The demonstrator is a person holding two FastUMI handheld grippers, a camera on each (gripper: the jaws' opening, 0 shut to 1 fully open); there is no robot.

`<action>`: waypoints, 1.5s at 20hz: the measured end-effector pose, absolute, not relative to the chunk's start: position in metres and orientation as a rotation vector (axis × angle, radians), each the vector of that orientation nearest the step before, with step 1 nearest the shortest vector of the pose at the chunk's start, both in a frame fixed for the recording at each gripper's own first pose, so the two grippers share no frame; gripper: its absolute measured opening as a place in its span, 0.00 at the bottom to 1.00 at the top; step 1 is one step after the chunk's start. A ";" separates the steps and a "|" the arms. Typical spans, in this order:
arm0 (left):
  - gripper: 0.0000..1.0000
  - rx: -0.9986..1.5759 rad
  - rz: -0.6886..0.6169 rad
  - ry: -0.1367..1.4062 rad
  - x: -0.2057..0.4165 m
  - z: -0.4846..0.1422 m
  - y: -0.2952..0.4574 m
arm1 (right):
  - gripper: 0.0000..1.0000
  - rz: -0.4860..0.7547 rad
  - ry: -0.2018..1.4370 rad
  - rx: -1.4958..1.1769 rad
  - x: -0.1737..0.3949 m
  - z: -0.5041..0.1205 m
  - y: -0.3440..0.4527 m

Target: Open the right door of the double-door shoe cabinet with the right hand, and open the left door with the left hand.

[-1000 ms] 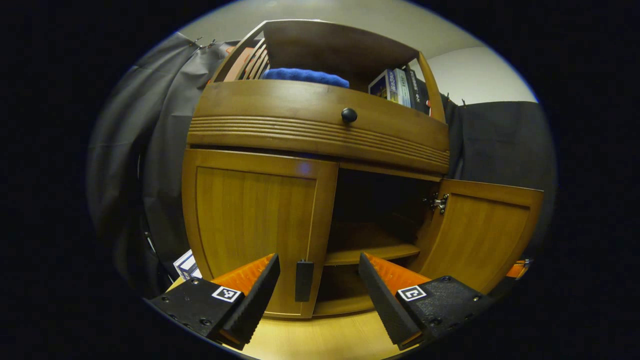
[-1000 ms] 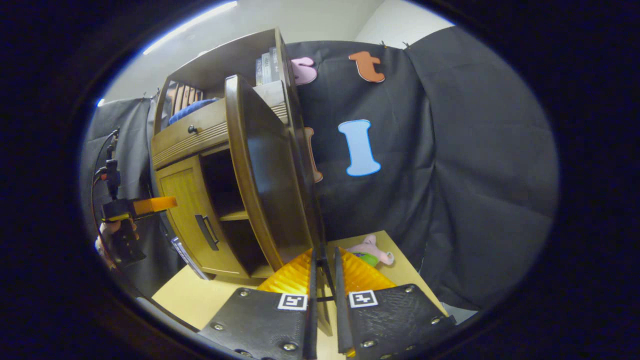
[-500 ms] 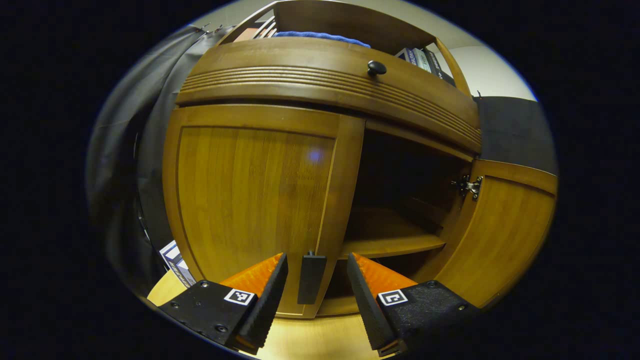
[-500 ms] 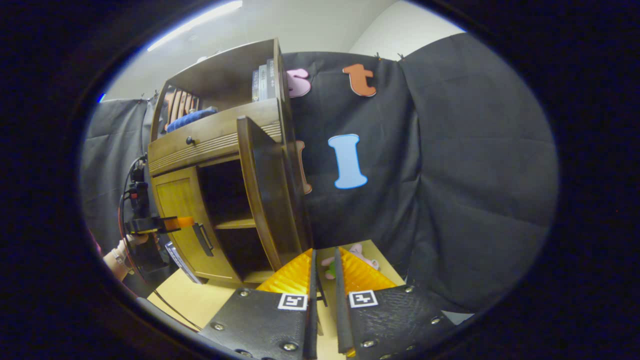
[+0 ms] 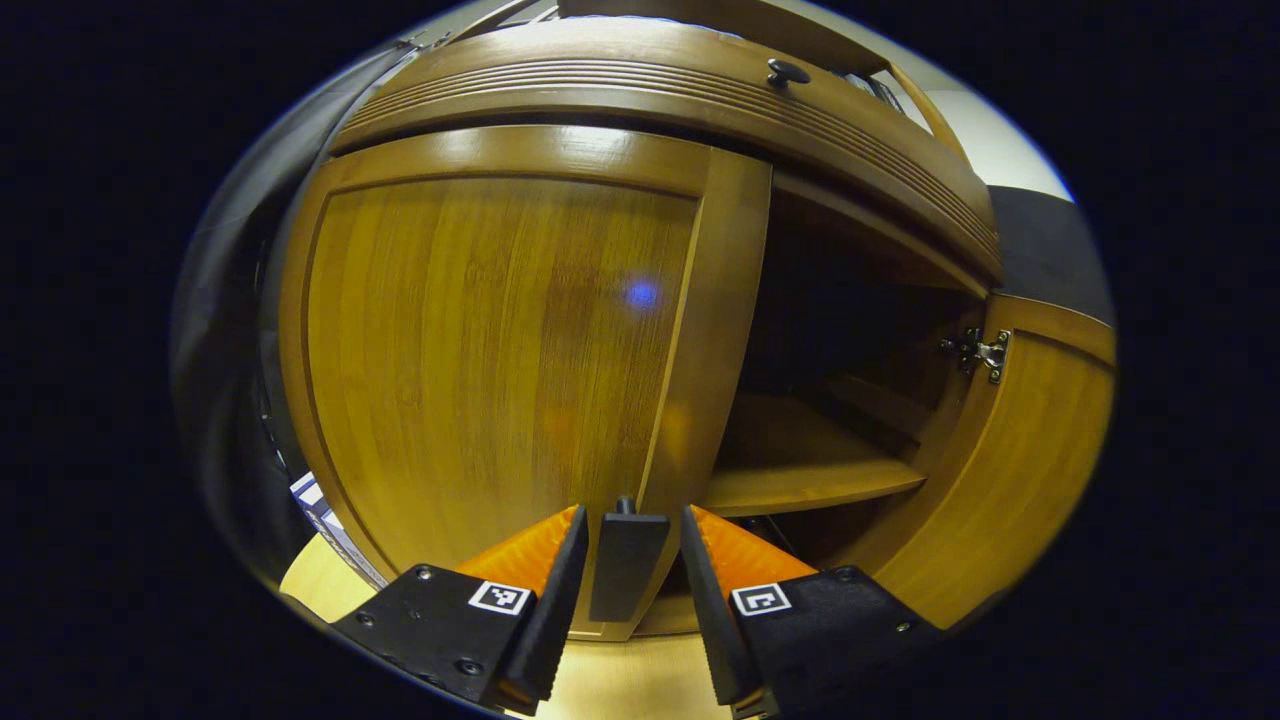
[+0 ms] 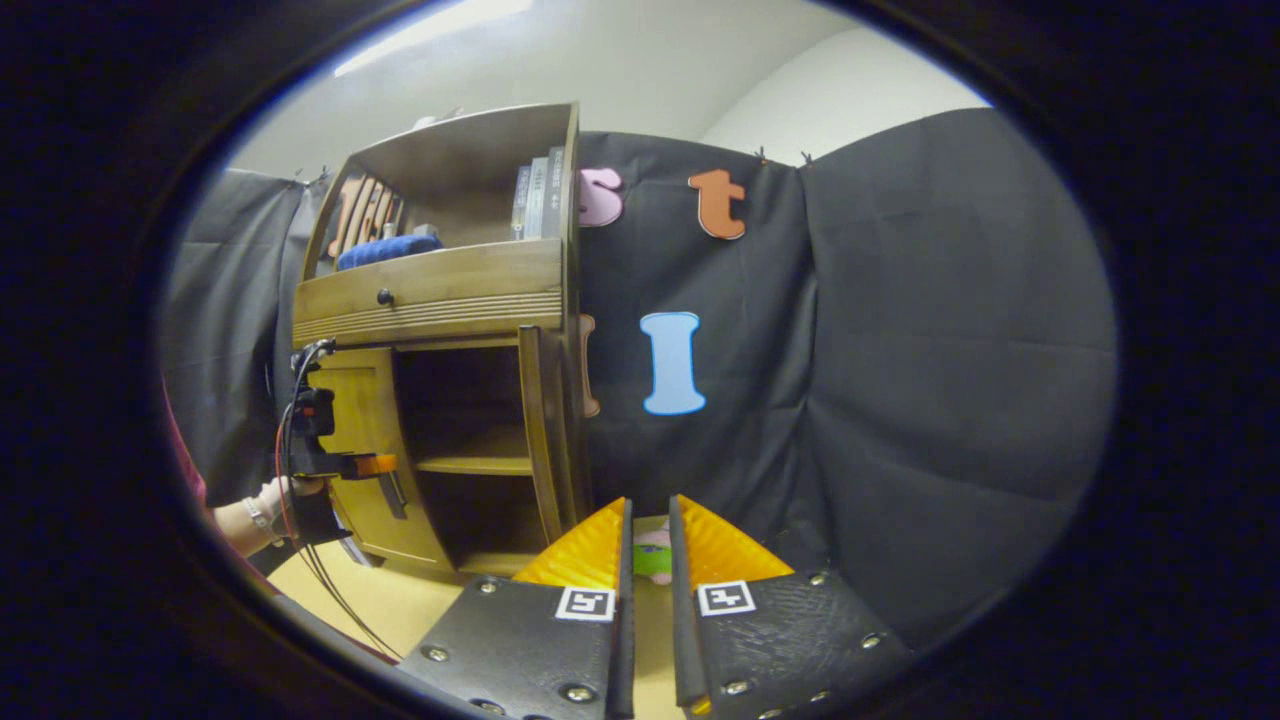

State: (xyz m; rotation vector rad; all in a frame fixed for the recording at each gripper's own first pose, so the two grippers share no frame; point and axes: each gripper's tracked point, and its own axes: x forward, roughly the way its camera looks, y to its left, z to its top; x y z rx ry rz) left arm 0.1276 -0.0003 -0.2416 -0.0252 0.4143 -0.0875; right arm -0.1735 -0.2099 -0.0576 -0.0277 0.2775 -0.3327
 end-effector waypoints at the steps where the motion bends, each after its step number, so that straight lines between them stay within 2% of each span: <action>1: 0.52 -0.026 -0.093 0.412 0.129 -0.241 -0.001 | 0.16 -0.336 0.282 -0.028 -0.176 -0.059 -0.209; 3: 0.53 -0.014 -0.082 0.411 0.133 -0.243 0.002 | 0.16 -0.343 0.291 -0.024 -0.179 -0.062 -0.209; 4: 0.34 -0.007 -0.083 0.417 0.134 -0.244 0.003 | 0.16 -0.345 0.295 -0.021 -0.182 -0.065 -0.208; 5: 0.41 -0.003 -0.090 0.416 0.134 -0.243 0.003 | 0.16 -0.345 0.299 -0.019 -0.183 -0.066 -0.208; 7: 0.41 0.010 -0.102 0.407 0.133 -0.243 0.002 | 0.16 -0.341 0.304 -0.018 -0.184 -0.068 -0.206; 9: 0.37 0.023 -0.108 0.407 0.131 -0.243 0.002 | 0.16 -0.328 0.305 -0.021 -0.183 -0.067 -0.203; 10: 0.40 0.025 -0.109 0.407 0.129 -0.243 0.003 | 0.16 -0.321 0.304 -0.022 -0.183 -0.066 -0.202; 11: 0.36 0.025 -0.110 0.405 0.127 -0.242 0.003 | 0.16 -0.312 0.302 -0.022 -0.181 -0.065 -0.200; 18: 0.36 0.020 -0.142 0.381 0.095 -0.233 0.007 | 0.16 -0.237 0.309 -0.001 -0.172 -0.071 -0.184; 19: 0.34 0.008 -0.148 0.373 0.090 -0.231 0.007 | 0.16 -0.224 0.310 -0.001 -0.170 -0.072 -0.181; 21: 0.36 -0.012 -0.157 0.368 0.082 -0.228 0.009 | 0.16 -0.202 0.311 -0.001 -0.167 -0.073 -0.177; 22: 0.36 -0.015 -0.162 0.364 0.078 -0.227 0.010 | 0.05 -0.191 0.312 0.001 -0.165 -0.074 -0.174; 23: 0.39 -0.013 -0.165 0.362 0.076 -0.226 0.011 | 0.05 -0.180 0.313 0.003 -0.163 -0.074 -0.171; 24: 0.36 -0.006 -0.166 0.363 0.075 -0.226 0.010 | 0.16 -0.169 0.313 0.004 -0.162 -0.075 -0.169; 25: 0.31 0.003 -0.163 0.368 0.073 -0.227 0.010 | 0.16 -0.159 0.313 0.006 -0.161 -0.075 -0.166; 26: 0.34 0.009 -0.158 0.368 0.071 -0.226 0.011 | 0.16 -0.149 0.314 0.008 -0.161 -0.075 -0.163; 27: 0.30 0.007 -0.154 0.366 0.070 -0.225 0.012 | 0.05 -0.140 0.316 0.010 -0.160 -0.075 -0.160; 28: 0.30 -0.001 -0.150 0.363 0.068 -0.225 0.013 | 0.05 -0.129 0.319 0.010 -0.159 -0.077 -0.156; 29: 0.30 -0.008 -0.150 0.362 0.065 -0.223 0.013 | 0.16 -0.120 0.323 0.010 -0.158 -0.078 -0.152; 30: 0.30 -0.012 -0.150 0.361 0.062 -0.226 0.016 | 0.16 -0.112 0.328 0.010 -0.157 -0.080 -0.150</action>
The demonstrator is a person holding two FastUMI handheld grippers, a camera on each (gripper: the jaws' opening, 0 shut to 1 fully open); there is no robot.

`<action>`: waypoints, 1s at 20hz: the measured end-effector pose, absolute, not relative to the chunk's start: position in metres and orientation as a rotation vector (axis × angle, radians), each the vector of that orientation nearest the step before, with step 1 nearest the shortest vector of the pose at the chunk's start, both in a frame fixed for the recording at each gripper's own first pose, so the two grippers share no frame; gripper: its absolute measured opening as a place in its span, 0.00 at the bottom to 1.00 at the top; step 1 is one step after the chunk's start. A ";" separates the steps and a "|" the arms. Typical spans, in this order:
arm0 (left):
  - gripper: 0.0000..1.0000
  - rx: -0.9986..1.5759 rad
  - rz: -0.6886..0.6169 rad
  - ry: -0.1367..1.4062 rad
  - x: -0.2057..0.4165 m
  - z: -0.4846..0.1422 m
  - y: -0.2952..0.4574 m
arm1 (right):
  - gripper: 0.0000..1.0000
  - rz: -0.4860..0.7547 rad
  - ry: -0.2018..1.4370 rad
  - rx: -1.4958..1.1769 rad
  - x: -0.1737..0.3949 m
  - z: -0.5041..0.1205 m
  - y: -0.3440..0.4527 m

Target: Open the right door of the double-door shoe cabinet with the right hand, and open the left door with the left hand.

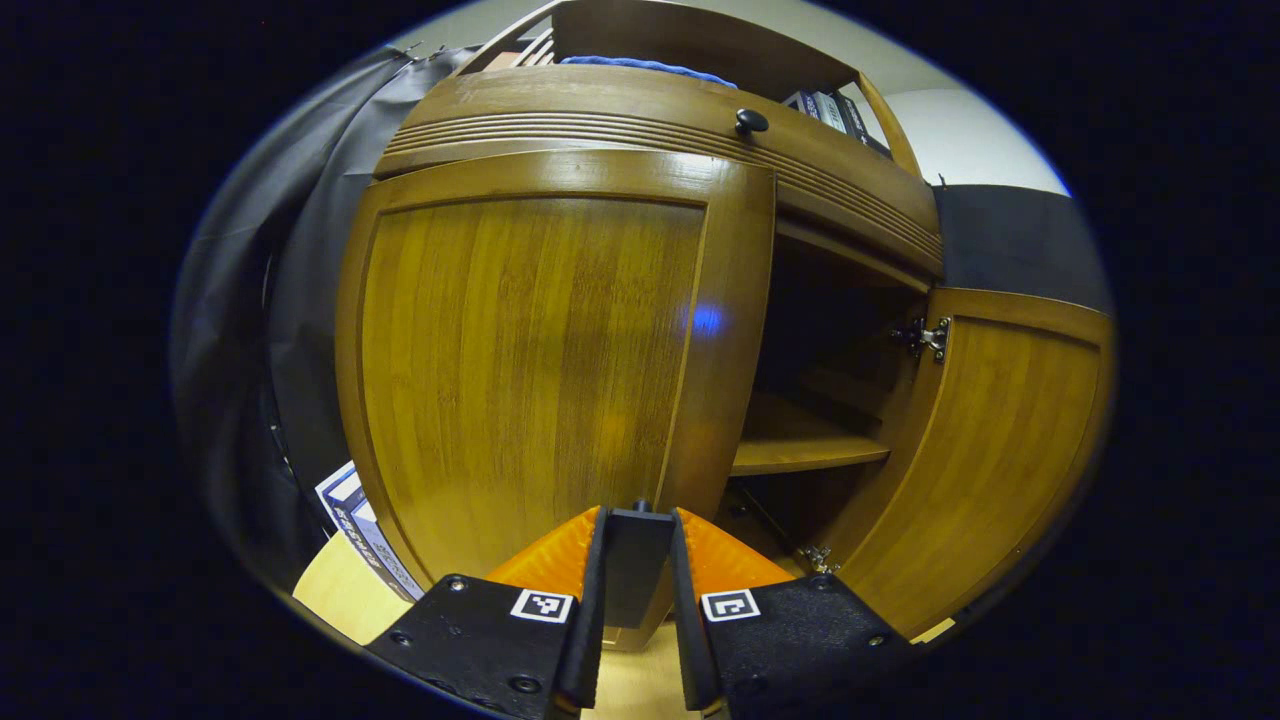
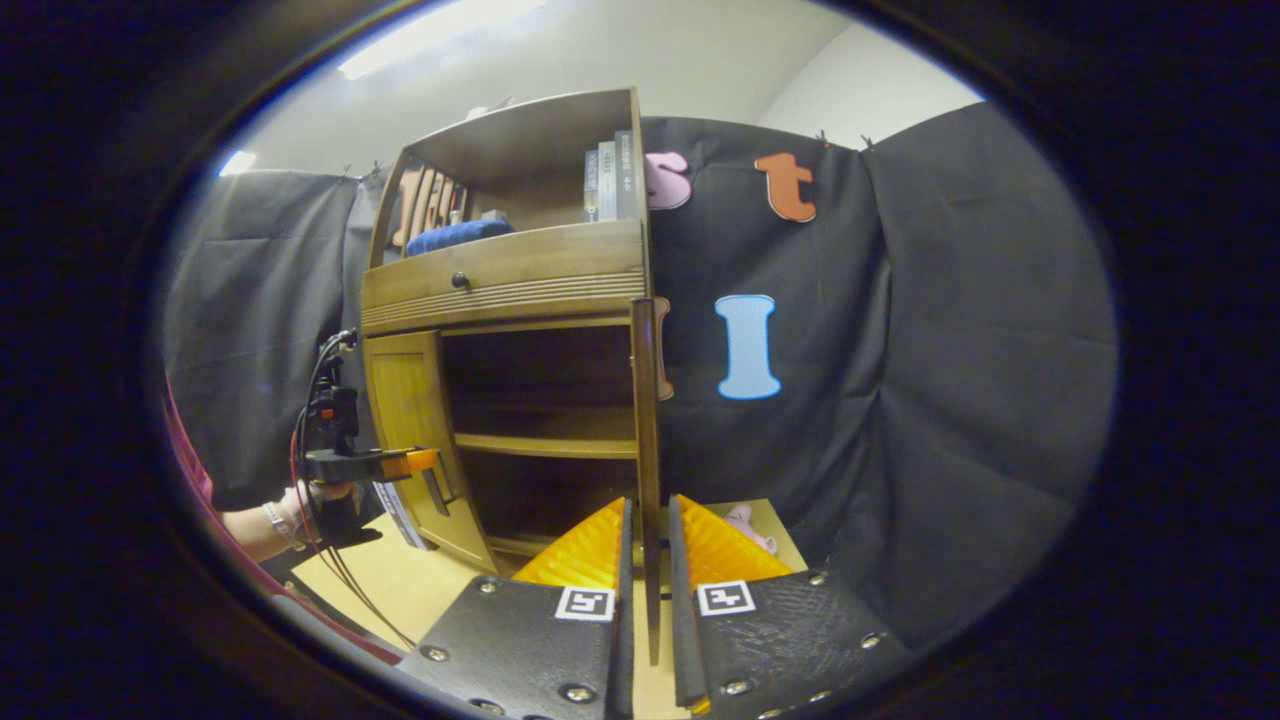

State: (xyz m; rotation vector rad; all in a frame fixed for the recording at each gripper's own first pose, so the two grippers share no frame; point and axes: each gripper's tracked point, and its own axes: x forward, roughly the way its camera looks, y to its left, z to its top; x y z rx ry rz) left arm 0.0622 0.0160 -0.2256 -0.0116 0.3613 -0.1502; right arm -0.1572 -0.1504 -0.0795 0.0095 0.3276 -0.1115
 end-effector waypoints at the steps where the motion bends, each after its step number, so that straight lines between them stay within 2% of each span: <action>1: 0.33 -0.012 -0.151 0.359 0.059 -0.224 0.016 | 0.16 -0.103 0.332 0.009 -0.157 -0.080 -0.148; 4: 0.36 -0.016 -0.150 0.351 0.048 -0.222 0.022 | 0.16 -0.074 0.340 0.014 -0.153 -0.084 -0.137; 5: 0.30 -0.021 -0.146 0.350 0.043 -0.220 0.023 | 0.16 -0.063 0.343 0.016 -0.152 -0.085 -0.133; 13: 0.30 -0.053 -0.091 0.334 0.002 -0.206 0.047 | 0.16 0.032 0.361 0.015 -0.145 -0.091 -0.100; 15: 0.33 -0.061 -0.072 0.334 -0.007 -0.204 0.055 | 0.16 0.055 0.369 0.019 -0.145 -0.094 -0.094; 16: 0.30 -0.062 -0.060 0.334 -0.012 -0.202 0.058 | 0.16 0.067 0.374 0.022 -0.144 -0.096 -0.090; 18: 0.30 -0.050 -0.041 0.330 -0.022 -0.200 0.065 | 0.16 0.094 0.380 0.032 -0.141 -0.099 -0.081; 20: 0.24 -0.048 -0.017 0.328 -0.031 -0.196 0.075 | 0.16 0.126 0.383 0.038 -0.137 -0.101 -0.072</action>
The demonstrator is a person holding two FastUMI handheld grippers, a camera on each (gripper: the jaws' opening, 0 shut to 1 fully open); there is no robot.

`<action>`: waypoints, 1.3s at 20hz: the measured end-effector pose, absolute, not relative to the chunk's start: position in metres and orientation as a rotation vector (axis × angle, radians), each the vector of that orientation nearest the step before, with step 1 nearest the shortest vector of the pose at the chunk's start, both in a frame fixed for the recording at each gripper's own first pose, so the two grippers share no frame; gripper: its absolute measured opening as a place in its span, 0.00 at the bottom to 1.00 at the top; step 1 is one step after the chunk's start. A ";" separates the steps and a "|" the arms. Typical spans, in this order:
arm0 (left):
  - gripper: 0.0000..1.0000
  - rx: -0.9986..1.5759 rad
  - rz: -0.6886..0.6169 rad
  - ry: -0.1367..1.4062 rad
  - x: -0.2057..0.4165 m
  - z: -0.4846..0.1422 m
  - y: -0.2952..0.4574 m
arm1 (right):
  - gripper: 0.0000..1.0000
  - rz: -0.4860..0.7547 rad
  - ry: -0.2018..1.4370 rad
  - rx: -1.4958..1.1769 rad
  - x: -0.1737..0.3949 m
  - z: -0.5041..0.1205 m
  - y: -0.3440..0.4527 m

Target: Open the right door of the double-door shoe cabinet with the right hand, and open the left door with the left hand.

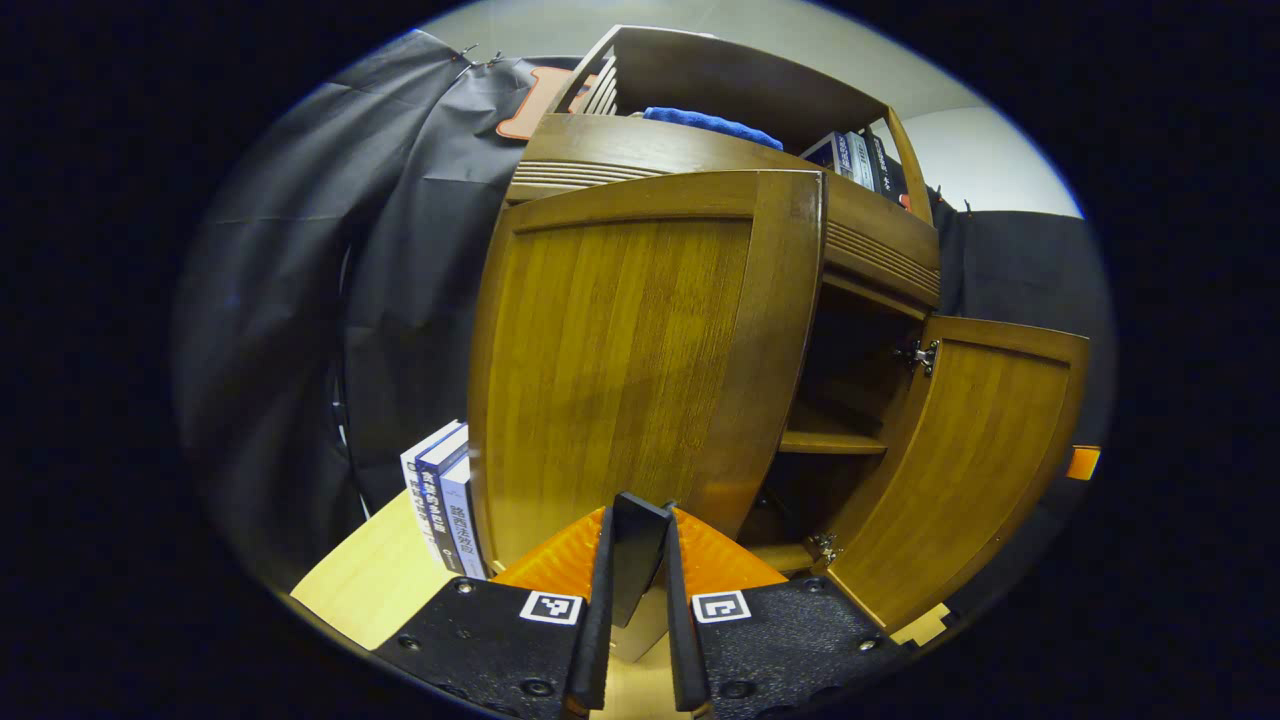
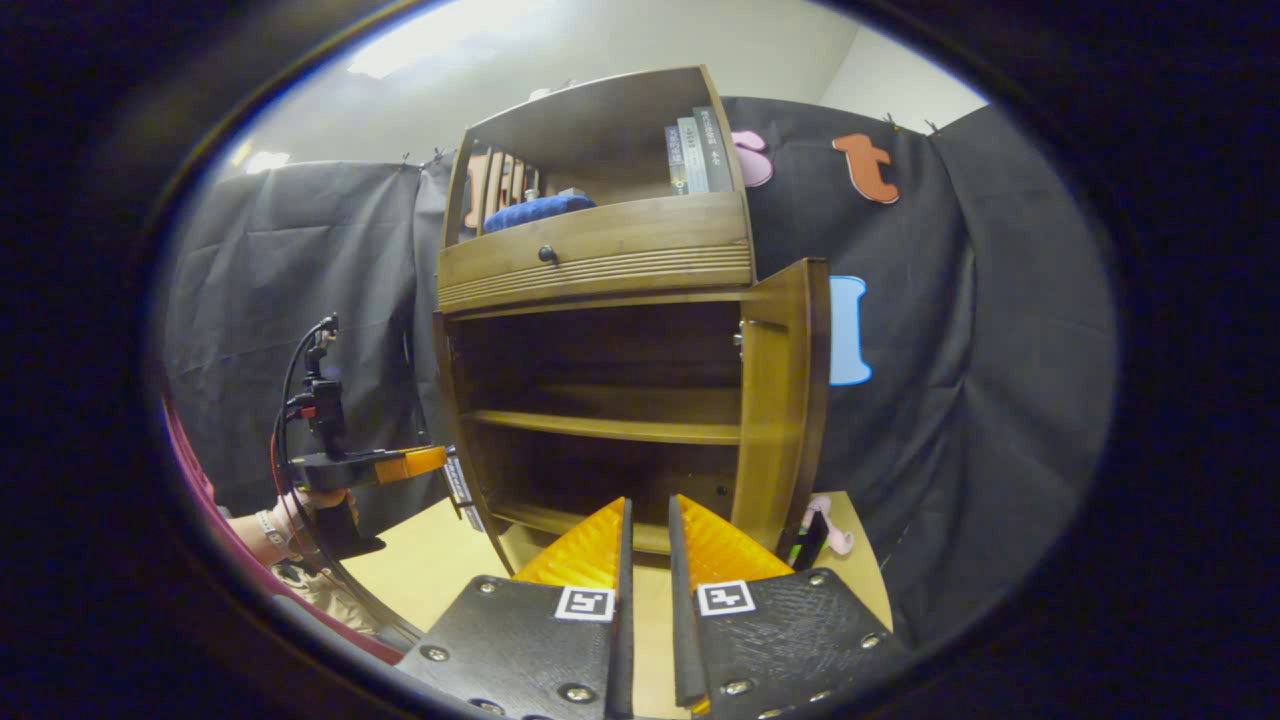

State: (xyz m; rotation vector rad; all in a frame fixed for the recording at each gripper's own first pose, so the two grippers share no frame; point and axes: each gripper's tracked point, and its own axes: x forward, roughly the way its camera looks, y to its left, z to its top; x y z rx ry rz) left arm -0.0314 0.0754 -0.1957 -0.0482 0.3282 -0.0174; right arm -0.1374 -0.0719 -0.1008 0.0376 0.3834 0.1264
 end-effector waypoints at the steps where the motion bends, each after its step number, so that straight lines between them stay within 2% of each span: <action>1: 0.20 -0.053 -0.004 0.327 -0.036 -0.194 0.080 | 0.16 0.144 0.384 0.040 -0.135 -0.101 -0.067; 5: 0.17 -0.061 0.044 0.327 -0.054 -0.186 0.104 | 0.16 0.215 0.398 0.053 -0.129 -0.109 -0.041; 6: 0.19 -0.060 0.057 0.324 -0.058 -0.185 0.111 | 0.16 0.232 0.403 0.055 -0.127 -0.111 -0.037; 8: 0.11 -0.060 0.080 0.323 -0.064 -0.182 0.121 | 0.16 0.259 0.407 0.056 -0.125 -0.113 -0.028; 9: 0.14 -0.063 0.092 0.322 -0.066 -0.180 0.126 | 0.16 0.270 0.408 0.057 -0.123 -0.114 -0.024; 11: 0.10 -0.072 0.112 0.318 -0.071 -0.177 0.136 | 0.16 0.286 0.410 0.061 -0.121 -0.118 -0.022; 13: 0.12 -0.073 0.127 0.315 -0.074 -0.176 0.144 | 0.16 0.293 0.414 0.065 -0.118 -0.120 -0.019; 14: 0.10 -0.064 0.130 0.313 -0.076 -0.176 0.148 | 0.27 0.295 0.415 0.065 -0.119 -0.120 -0.019; 26: 0.09 -0.060 0.204 0.295 -0.087 -0.165 0.188 | 0.27 0.316 0.425 0.076 -0.114 -0.128 -0.011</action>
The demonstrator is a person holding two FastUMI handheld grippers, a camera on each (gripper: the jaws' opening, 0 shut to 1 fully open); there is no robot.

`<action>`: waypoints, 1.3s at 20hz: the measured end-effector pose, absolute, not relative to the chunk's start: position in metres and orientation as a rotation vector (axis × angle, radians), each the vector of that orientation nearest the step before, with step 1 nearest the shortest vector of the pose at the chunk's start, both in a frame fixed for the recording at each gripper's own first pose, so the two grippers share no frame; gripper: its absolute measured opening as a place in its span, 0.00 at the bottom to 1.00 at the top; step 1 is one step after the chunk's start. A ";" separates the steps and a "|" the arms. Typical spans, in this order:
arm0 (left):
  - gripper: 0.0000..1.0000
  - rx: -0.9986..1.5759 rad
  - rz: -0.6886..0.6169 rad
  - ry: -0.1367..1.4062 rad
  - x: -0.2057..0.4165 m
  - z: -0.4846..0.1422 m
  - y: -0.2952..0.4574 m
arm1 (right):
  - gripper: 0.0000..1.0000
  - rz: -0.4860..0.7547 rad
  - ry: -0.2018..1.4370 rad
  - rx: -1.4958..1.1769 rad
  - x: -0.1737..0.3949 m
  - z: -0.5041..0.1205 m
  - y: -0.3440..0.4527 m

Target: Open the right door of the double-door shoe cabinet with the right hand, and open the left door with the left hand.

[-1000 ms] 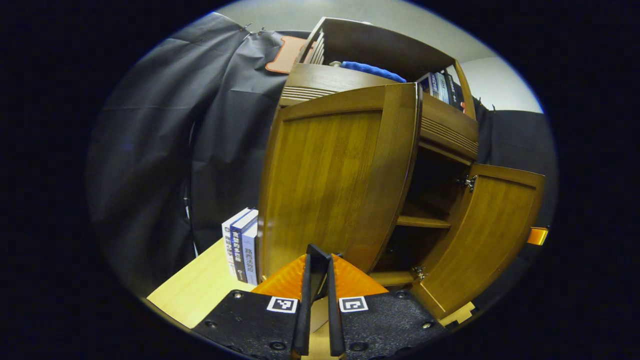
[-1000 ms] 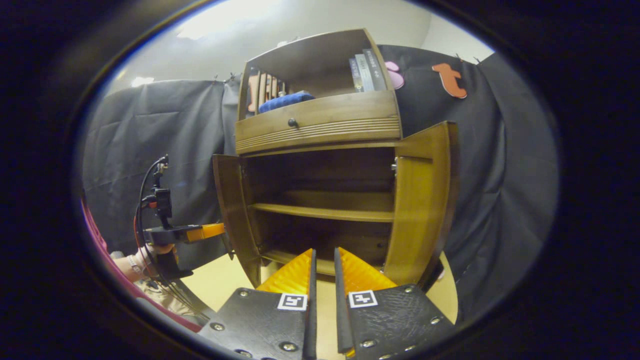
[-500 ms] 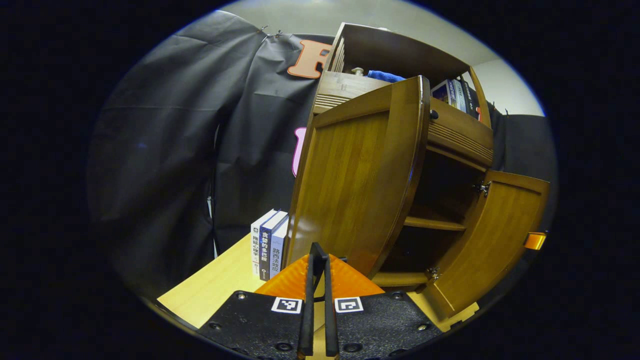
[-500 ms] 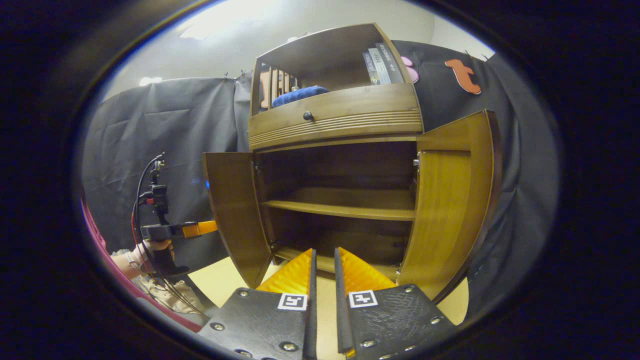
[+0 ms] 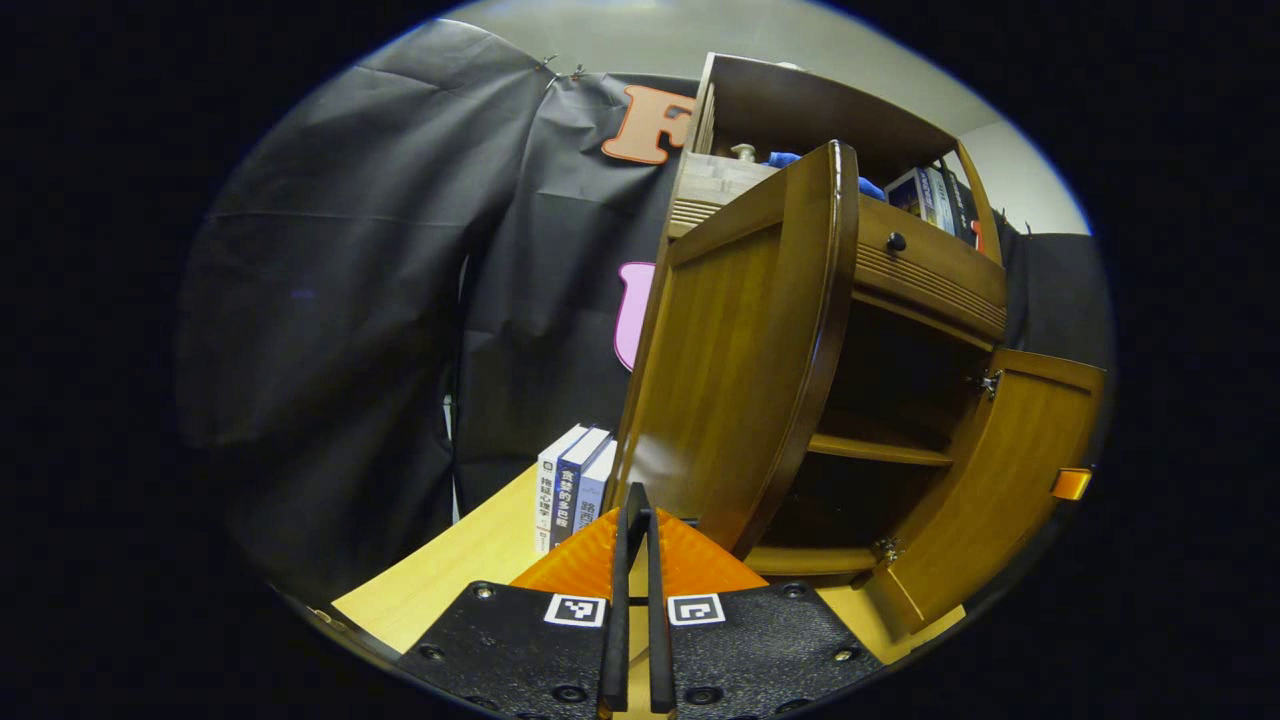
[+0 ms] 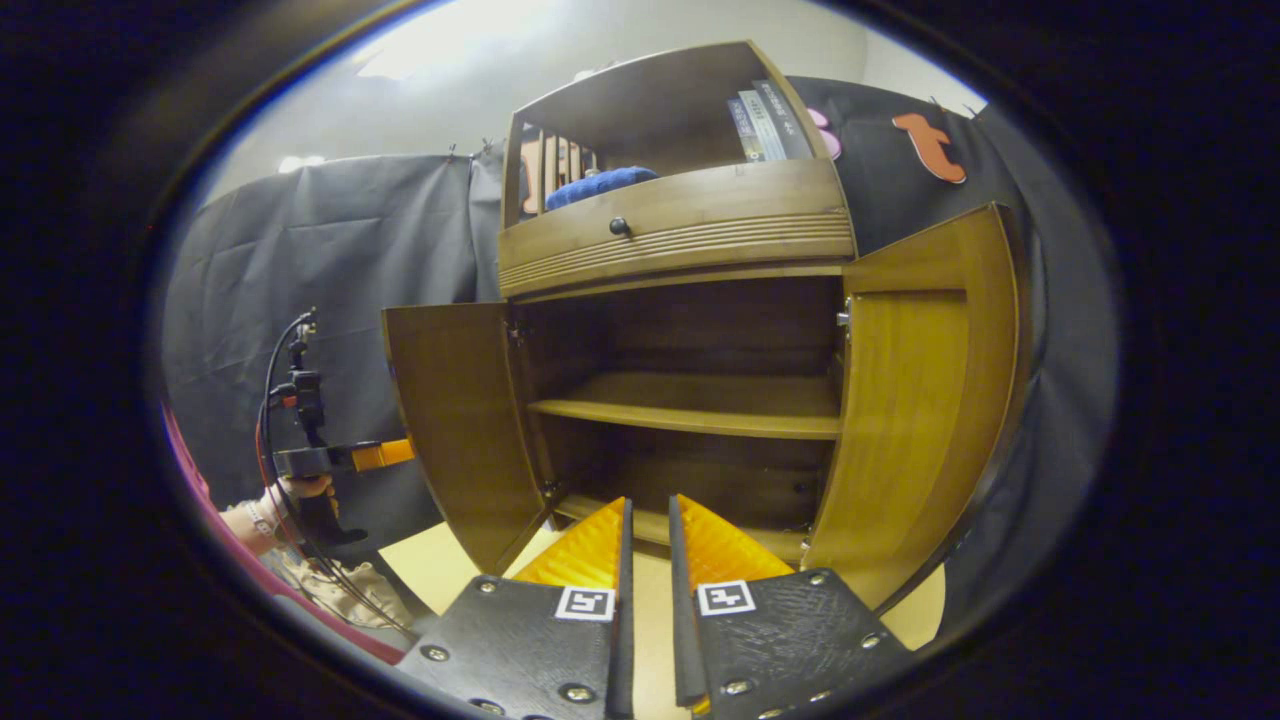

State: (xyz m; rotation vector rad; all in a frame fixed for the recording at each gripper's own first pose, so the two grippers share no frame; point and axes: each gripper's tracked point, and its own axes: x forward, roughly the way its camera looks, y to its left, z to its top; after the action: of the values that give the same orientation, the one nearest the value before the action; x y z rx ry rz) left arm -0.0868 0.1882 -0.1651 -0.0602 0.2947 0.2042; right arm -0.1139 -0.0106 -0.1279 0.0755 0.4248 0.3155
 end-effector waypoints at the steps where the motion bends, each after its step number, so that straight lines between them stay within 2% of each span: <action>1: 0.09 -0.064 0.213 0.293 -0.088 -0.164 0.192 | 0.27 0.320 0.425 0.076 -0.112 -0.128 -0.009; 5: 0.09 -0.078 0.254 0.285 -0.091 -0.161 0.212 | 0.27 0.331 0.426 0.075 -0.109 -0.130 -0.004; 15: 0.08 -0.076 0.244 0.286 -0.095 -0.157 0.218 | 0.27 0.319 0.428 0.077 -0.107 -0.135 -0.003; 24: 0.08 -0.067 0.194 0.299 -0.096 -0.155 0.230 | 0.27 0.322 0.432 0.081 -0.103 -0.140 0.003; 25: 0.04 -0.063 0.187 0.300 -0.097 -0.154 0.231 | 0.27 0.322 0.432 0.082 -0.102 -0.141 0.004; 26: 0.07 -0.057 0.180 0.302 -0.096 -0.155 0.233 | 0.27 0.322 0.432 0.083 -0.101 -0.141 0.004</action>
State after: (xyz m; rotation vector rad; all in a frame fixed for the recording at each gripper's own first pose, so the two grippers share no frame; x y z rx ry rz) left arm -0.0963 0.2328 -0.1550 -0.0572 0.3023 0.1798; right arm -0.1009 0.0039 -0.1409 0.0825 0.4321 0.3217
